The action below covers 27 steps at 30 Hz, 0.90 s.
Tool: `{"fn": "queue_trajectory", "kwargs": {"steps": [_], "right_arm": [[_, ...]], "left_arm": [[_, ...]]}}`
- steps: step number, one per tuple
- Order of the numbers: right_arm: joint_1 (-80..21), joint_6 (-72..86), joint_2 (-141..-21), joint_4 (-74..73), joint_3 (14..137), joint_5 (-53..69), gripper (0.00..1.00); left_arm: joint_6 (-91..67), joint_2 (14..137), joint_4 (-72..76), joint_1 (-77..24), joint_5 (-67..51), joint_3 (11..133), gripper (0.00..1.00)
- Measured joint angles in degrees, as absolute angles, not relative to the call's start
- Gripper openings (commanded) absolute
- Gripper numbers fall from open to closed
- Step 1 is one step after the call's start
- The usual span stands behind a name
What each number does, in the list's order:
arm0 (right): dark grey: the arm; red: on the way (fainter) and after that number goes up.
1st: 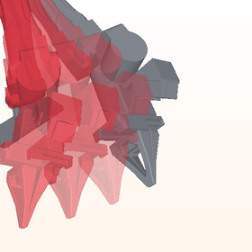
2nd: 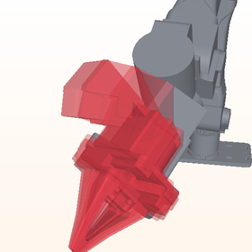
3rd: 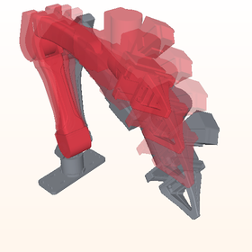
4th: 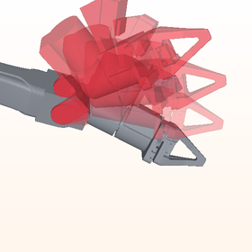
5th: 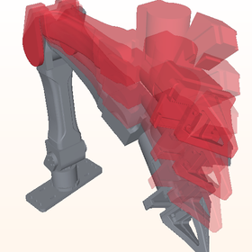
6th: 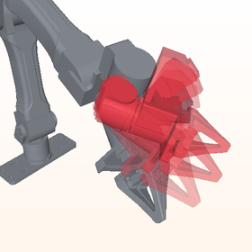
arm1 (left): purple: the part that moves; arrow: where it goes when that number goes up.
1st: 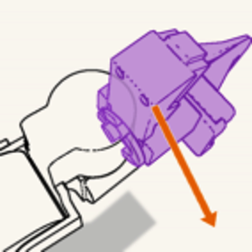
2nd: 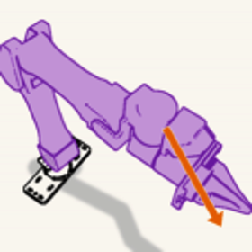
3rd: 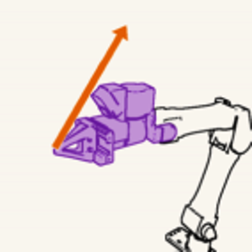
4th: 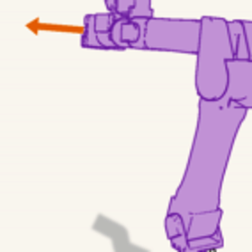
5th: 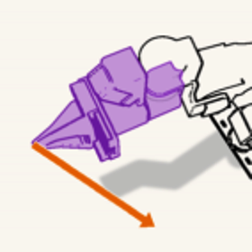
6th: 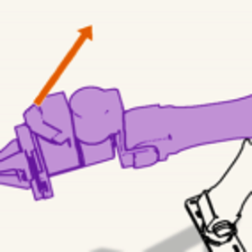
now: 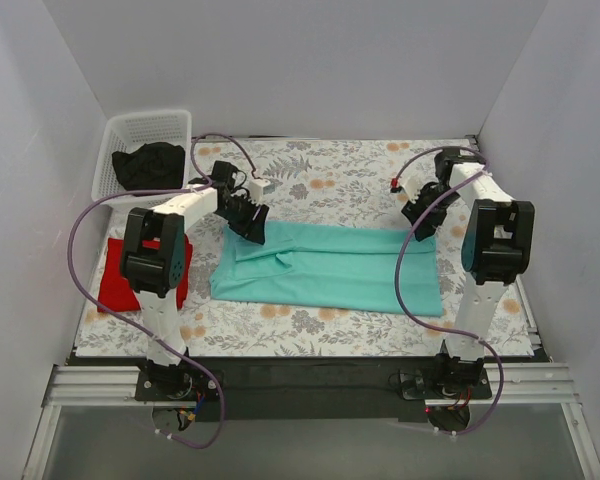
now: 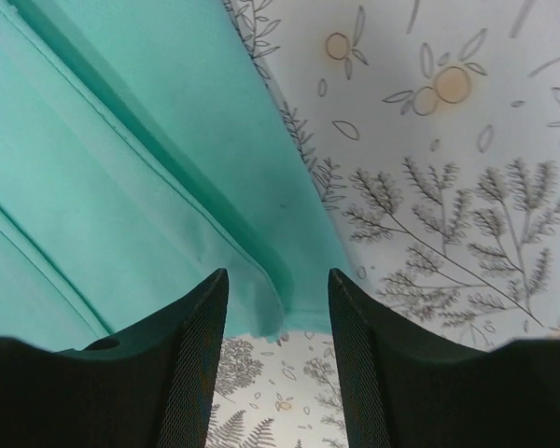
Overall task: Fold and stack the t-shirts
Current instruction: Fold the tshirt
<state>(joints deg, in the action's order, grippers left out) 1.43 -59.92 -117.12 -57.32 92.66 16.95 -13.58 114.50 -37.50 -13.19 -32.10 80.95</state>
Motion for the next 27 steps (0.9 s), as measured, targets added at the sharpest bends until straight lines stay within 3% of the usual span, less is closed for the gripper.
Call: {"fn": "queue_trajectory", "kwargs": {"steps": [5,13,17,19,20,22,27], "right_arm": [[0.7,-59.7,-118.8,-57.9,90.9,16.7,0.50],[0.7,-59.8,-118.4,-58.5,88.2,16.2,0.39],[0.7,-59.9,-117.3,-58.5,86.1,15.9,0.34],[0.7,-60.0,-116.6,-58.6,85.0,15.5,0.34],[0.7,-60.0,-116.2,-58.6,84.4,15.4,0.34],[0.7,-60.1,-115.5,-58.6,83.7,15.2,0.32],[0.7,-60.2,-114.1,-58.6,82.6,15.0,0.23]], "left_arm": [[-14.0,115.9,-39.0,-14.2,-32.0,81.1,0.40],[-12.4,113.9,-40.3,-14.8,-32.5,79.2,0.18],[-10.9,111.0,-41.4,-15.0,-32.7,77.2,0.11],[-10.3,109.7,-41.8,-15.3,-32.9,76.4,0.12],[-10.0,108.9,-41.7,-15.6,-33.0,75.8,0.18],[-9.6,107.6,-41.8,-16.0,-33.1,74.7,0.20],[-9.2,105.3,-42.1,-16.9,-33.1,73.5,0.15]]}}
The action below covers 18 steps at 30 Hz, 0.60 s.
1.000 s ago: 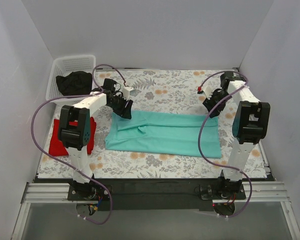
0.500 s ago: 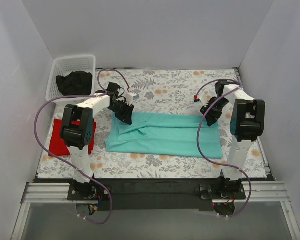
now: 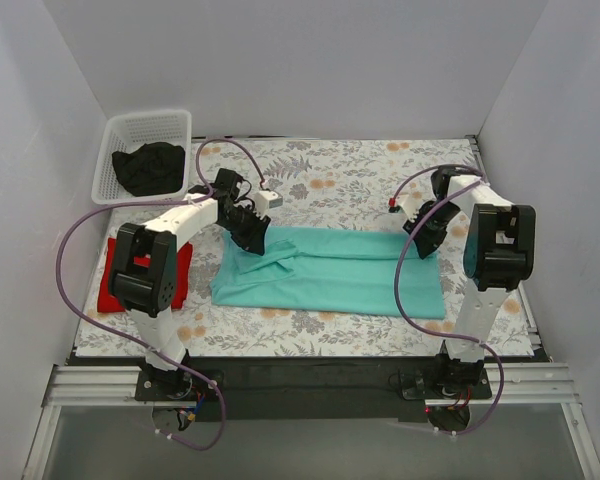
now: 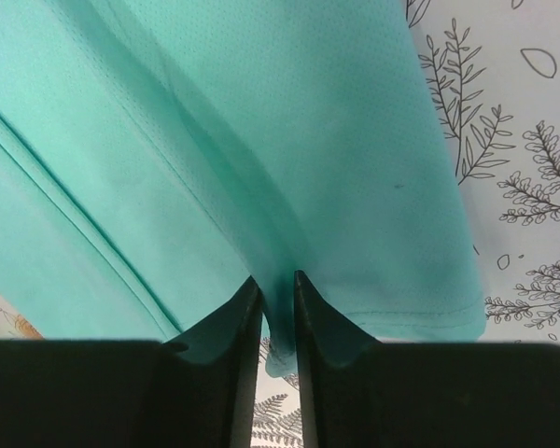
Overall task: Fold and stack the t-shirts
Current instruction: Fold the tshirt
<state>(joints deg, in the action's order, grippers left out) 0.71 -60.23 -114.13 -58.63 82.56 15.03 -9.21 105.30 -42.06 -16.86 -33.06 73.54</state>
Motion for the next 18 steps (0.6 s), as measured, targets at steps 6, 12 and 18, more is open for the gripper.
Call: {"fn": "queue_trajectory", "kwargs": {"steps": [6,12,18], "right_arm": [[0.7,-60.4,-113.0,-58.5,80.1,14.5,0.21],[0.7,-60.8,-112.0,-58.6,77.4,13.7,0.17],[0.7,-61.5,-110.4,-58.6,75.5,13.3,0.43]], "left_arm": [[-8.2,104.5,-42.6,-17.6,-33.6,72.3,0.03],[-5.9,100.1,-44.2,-19.5,-33.7,66.5,0.00],[-3.5,95.8,-44.7,-21.4,-33.0,61.1,0.15]]}}
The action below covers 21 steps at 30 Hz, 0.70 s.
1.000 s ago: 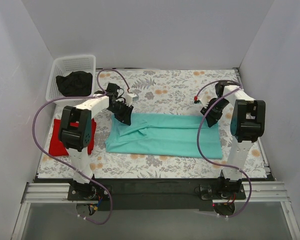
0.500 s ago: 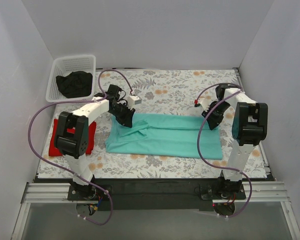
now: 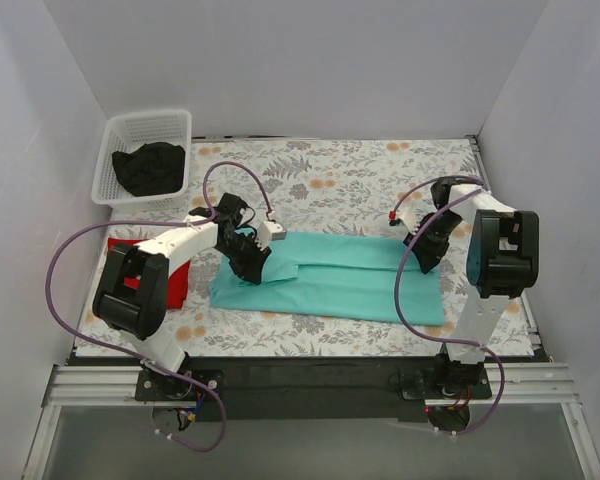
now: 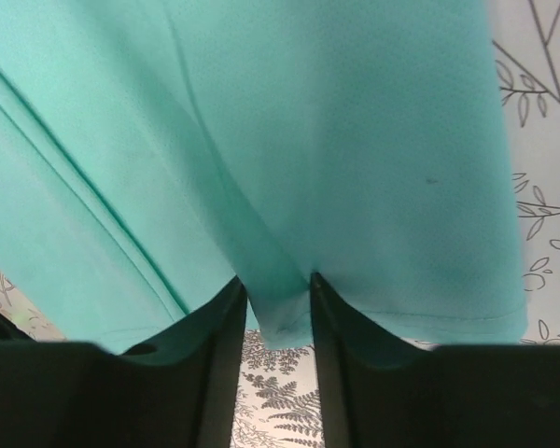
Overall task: Fold and stack the t-shirts
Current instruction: Fold the tshirt
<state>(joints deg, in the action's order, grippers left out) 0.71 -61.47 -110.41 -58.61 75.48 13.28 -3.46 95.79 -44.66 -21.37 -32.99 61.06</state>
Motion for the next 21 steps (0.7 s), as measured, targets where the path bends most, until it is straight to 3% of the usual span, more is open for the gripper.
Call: {"fn": "queue_trajectory", "kwargs": {"steps": [6,11,15,21], "right_arm": [[0.7,-62.6,-107.7,-60.1,74.4,12.6,0.46],[0.7,-63.2,-107.0,-64.1,79.5,15.2,0.46],[0.6,-62.7,-107.5,-65.2,86.0,17.3,0.38],[-0.7,-60.1,-113.3,-65.6,90.3,18.2,0.34]], "left_arm": [[-2.3,95.1,-45.3,-21.4,-30.7,60.1,0.25],[-5.7,91.3,-43.9,-21.3,-30.5,60.1,0.25],[-9.8,89.9,-41.5,-21.3,-30.2,60.1,0.24],[-13.9,91.6,-39.8,-21.4,-25.3,58.0,0.21]]}}
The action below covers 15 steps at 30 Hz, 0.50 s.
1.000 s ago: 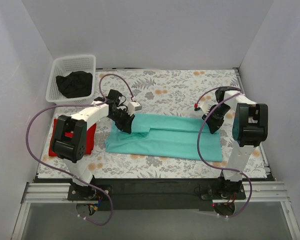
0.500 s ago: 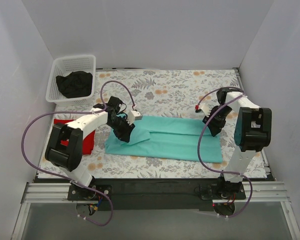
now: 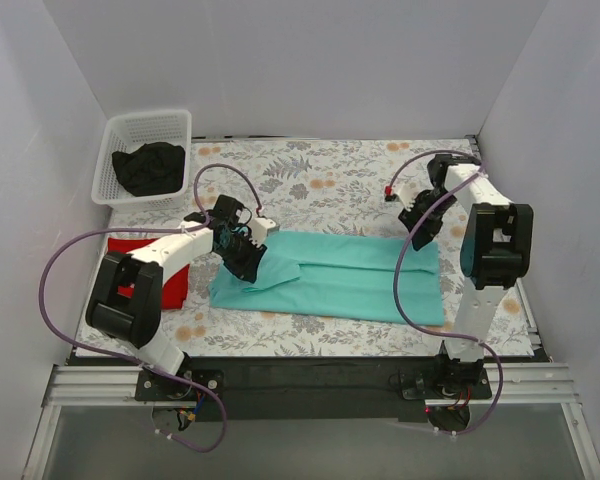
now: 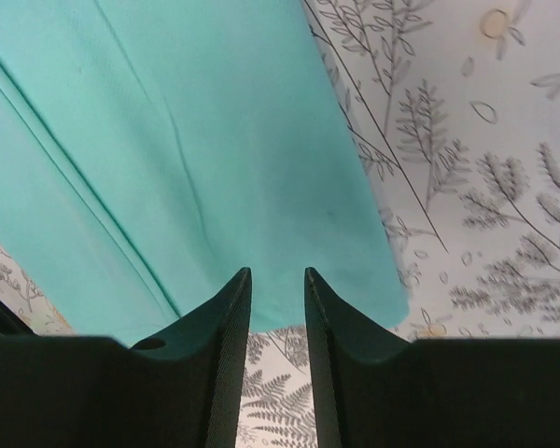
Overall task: Fold and stack the t-shirts
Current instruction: Fold the tshirt
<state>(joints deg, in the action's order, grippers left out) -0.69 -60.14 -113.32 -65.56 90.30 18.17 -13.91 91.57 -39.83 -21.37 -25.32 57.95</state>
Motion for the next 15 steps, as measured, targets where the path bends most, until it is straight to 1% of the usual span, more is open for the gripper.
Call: {"fn": "queue_trajectory", "kwargs": {"steps": [4,7,9,12,15], "right_arm": [[-3.1,-58.8,-116.7,-64.7,89.6,17.5,0.32],[-4.9,-58.4,-116.7,-62.5,86.3,15.9,0.30],[-5.8,-58.2,-116.6,-61.3,83.4,14.5,0.30],[-6.2,-58.2,-113.8,-59.7,79.5,13.3,0.30],[-6.6,-58.2,-110.3,-58.2,74.5,12.1,0.30]], "left_arm": [[-15.8,93.4,-40.0,-21.5,-22.5,55.9,0.19],[-16.9,95.4,-39.3,-21.8,-20.5,55.1,0.18],[-17.9,95.9,-38.9,-21.8,-19.5,55.3,0.15],[-19.0,97.6,-39.8,-21.9,-18.0,56.9,0.12],[-19.3,101.9,-41.5,-22.0,-16.9,61.6,0.11]]}}
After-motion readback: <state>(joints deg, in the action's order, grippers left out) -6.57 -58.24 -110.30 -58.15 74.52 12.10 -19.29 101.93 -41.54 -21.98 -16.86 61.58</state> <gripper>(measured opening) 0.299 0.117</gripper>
